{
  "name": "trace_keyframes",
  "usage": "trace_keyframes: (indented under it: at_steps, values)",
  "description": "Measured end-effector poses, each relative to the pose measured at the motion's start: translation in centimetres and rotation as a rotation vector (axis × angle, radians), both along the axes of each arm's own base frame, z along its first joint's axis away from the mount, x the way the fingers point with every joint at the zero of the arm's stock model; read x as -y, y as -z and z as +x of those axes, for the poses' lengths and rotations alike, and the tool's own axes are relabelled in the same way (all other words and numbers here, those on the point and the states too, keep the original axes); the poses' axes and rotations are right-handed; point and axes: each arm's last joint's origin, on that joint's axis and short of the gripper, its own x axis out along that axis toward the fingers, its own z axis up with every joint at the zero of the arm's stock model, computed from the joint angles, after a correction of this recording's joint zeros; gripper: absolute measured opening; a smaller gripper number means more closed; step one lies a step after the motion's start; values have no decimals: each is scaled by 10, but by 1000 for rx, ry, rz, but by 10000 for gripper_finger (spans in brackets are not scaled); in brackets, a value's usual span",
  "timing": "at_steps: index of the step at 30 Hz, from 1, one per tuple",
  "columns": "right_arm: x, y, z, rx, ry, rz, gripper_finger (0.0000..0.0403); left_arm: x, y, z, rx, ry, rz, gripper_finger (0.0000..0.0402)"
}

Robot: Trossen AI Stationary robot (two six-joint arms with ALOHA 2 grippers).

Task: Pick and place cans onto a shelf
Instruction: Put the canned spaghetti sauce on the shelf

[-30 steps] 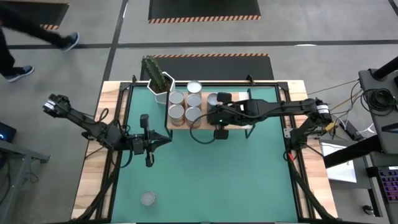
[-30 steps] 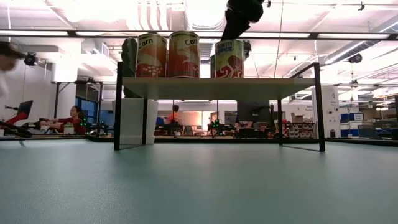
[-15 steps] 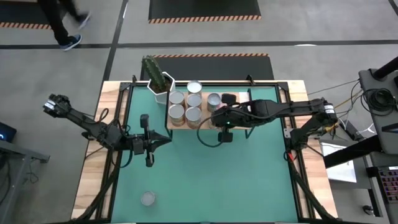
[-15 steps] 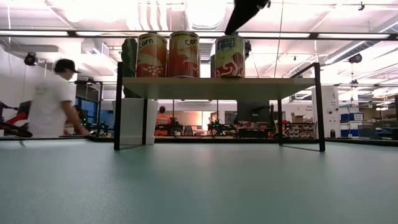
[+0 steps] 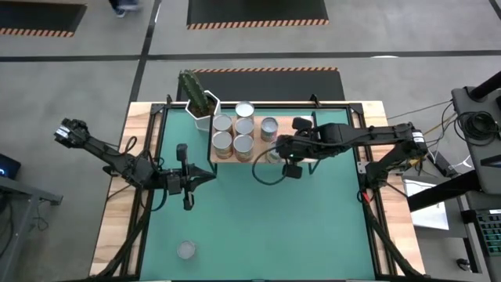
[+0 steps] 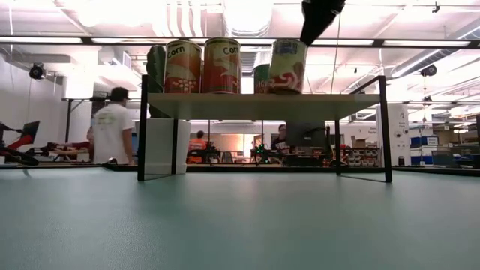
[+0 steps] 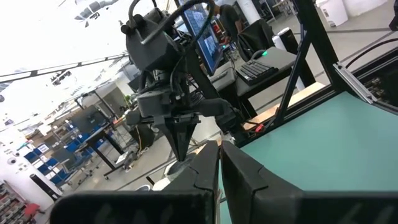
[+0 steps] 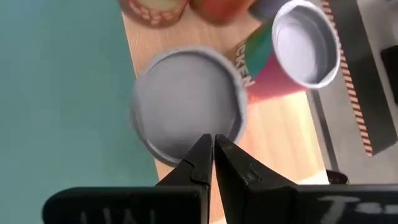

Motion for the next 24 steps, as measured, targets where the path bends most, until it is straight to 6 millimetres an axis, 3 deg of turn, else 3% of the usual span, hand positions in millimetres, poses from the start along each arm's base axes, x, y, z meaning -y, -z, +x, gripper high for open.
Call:
trace_keyframes:
  at_steps: [14, 24]
  values:
    - [-1, -5, 12, 109, -65, 5, 9, 0, 0, 0, 0, 0, 0, 1]
    - [-1, 15, 20, 127, -83, -5, 9, 0, 0, 0, 0, 0, 0, 1]
